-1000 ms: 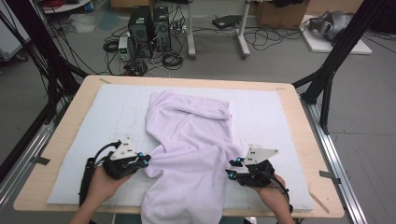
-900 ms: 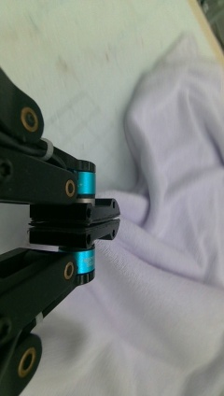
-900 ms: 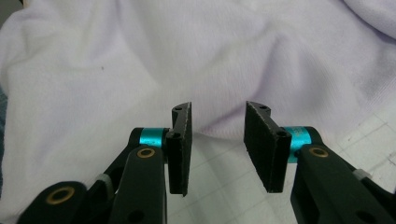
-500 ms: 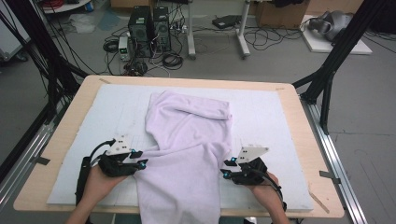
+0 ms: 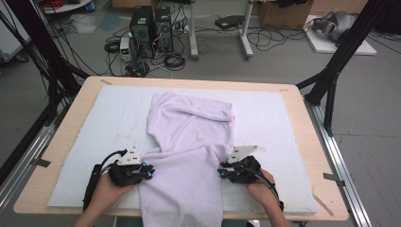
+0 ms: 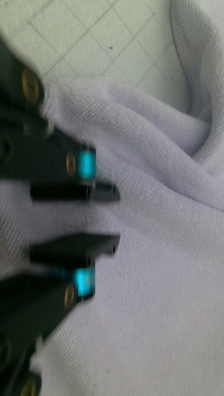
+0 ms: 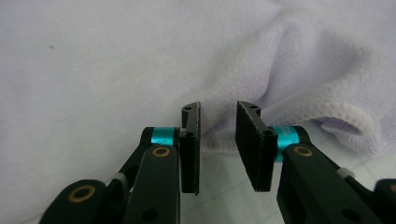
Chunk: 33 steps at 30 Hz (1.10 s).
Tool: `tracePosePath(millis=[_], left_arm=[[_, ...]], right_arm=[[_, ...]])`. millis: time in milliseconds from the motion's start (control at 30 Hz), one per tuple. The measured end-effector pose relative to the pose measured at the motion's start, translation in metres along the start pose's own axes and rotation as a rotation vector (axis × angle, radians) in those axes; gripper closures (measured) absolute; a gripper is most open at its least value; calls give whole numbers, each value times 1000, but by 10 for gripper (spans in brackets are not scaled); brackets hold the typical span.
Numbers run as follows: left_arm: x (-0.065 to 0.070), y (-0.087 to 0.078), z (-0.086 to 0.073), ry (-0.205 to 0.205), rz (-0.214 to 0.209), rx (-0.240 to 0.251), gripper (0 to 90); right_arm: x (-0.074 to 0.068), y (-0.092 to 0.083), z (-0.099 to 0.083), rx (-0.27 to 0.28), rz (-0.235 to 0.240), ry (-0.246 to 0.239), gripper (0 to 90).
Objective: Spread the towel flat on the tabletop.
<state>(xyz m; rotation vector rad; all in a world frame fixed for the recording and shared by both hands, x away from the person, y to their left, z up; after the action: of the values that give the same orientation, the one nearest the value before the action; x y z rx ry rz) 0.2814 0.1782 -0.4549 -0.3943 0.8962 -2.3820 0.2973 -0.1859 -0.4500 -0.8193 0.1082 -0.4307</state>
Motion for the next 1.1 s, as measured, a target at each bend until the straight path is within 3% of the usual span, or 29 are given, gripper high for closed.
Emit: tracePosePath(millis=[167, 233, 567, 800, 933, 1100], left_arm=[[-5, -3, 1, -27, -12, 15, 881], [-7, -9, 1, -44, -7, 40, 882], [-19, -16, 4, -58, 36, 62, 882], [-21, -12, 4, -67, 56, 41, 842], [-16, -25, 5, -78, 54, 90, 697], [4, -32, 3, -28, 15, 86, 640]], right_arm=[[8, 2, -4, 18, 68, 54, 868], [10, 0, -6, 18, 84, 70, 881], [7, -29, -10, -1, 15, 39, 887], [21, -45, -26, -12, -49, 91, 896], [12, -55, -22, 81, -23, 94, 815], [-14, -44, -16, 88, 29, 44, 762]])
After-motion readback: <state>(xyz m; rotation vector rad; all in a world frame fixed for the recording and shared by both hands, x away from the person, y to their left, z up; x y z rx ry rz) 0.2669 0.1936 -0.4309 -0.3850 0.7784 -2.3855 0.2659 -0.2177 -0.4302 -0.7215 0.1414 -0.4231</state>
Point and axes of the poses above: each handheld gripper's, and its own axes: y roughly forward along the jaws, z roughly out of its top, x roughly to its right, the point moved 2 cm from there along y, roughly forward along the jaws, and after that the axes turned 3 degrees about -y, right-handed, at the moved point
